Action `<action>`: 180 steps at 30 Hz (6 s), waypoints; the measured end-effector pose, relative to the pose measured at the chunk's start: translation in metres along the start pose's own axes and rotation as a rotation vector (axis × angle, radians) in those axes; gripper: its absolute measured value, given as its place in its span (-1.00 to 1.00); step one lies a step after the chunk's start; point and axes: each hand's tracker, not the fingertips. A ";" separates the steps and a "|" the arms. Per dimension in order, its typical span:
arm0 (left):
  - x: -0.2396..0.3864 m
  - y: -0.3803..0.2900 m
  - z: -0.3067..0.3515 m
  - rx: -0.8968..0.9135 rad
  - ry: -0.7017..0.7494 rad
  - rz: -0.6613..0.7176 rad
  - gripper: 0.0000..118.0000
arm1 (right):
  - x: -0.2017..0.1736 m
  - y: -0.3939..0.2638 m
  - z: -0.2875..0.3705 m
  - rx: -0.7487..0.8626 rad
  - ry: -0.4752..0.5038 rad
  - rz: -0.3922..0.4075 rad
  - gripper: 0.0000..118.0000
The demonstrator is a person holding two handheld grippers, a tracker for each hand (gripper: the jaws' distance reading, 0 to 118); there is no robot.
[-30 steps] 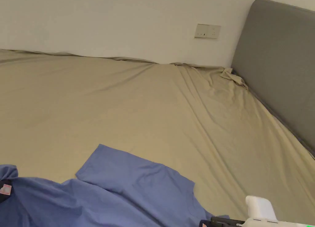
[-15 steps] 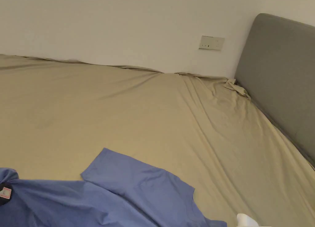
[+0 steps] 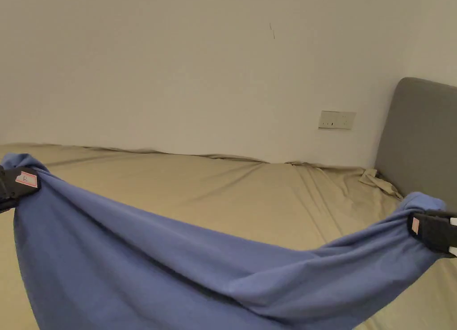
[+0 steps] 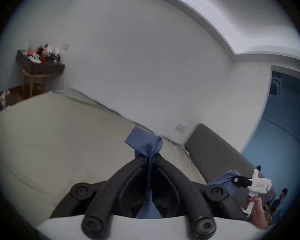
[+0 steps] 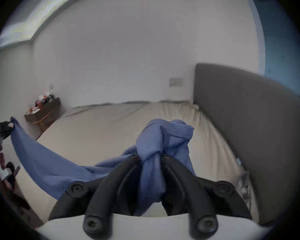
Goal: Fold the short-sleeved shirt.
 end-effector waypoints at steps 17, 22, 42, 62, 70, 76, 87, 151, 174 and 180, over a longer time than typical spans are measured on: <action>-0.004 0.088 -0.143 -0.056 0.109 -0.123 -0.98 | 0.003 0.130 -0.115 -0.019 -0.070 -0.116 -0.71; -0.036 0.043 -0.156 -0.122 0.096 -0.071 -0.98 | -0.001 0.085 -0.135 -0.067 -0.059 -0.074 -0.71; -0.116 -0.223 0.005 -0.532 0.206 0.143 -0.98 | 0.043 -0.255 -0.053 -0.498 0.005 -0.098 -0.71; -0.160 -0.274 0.044 -0.642 0.352 0.153 1.00 | 0.073 -0.293 -0.042 -0.674 -0.005 -0.202 1.00; -0.080 -0.208 0.101 -0.451 0.365 -0.045 1.00 | 0.019 -0.192 0.040 -0.303 -0.023 -0.098 0.82; -0.091 -0.281 0.102 -0.596 0.363 -0.027 -1.00 | -0.044 -0.231 0.058 -0.272 0.115 -0.022 -0.91; -0.135 -0.303 0.016 -0.590 0.489 -0.093 0.97 | -0.078 -0.223 0.049 -0.296 0.237 0.050 -0.91; 0.036 -0.003 -0.032 -0.110 0.011 -0.077 -0.93 | 0.006 0.055 0.075 0.282 0.011 0.131 -0.92; 0.049 0.149 -0.085 0.061 0.201 -0.112 -0.93 | -0.014 0.219 -0.034 0.098 -0.038 0.083 -0.92; 0.036 0.132 -0.117 -0.010 0.216 -0.126 -0.93 | -0.020 0.207 -0.089 0.011 -0.057 0.083 -0.92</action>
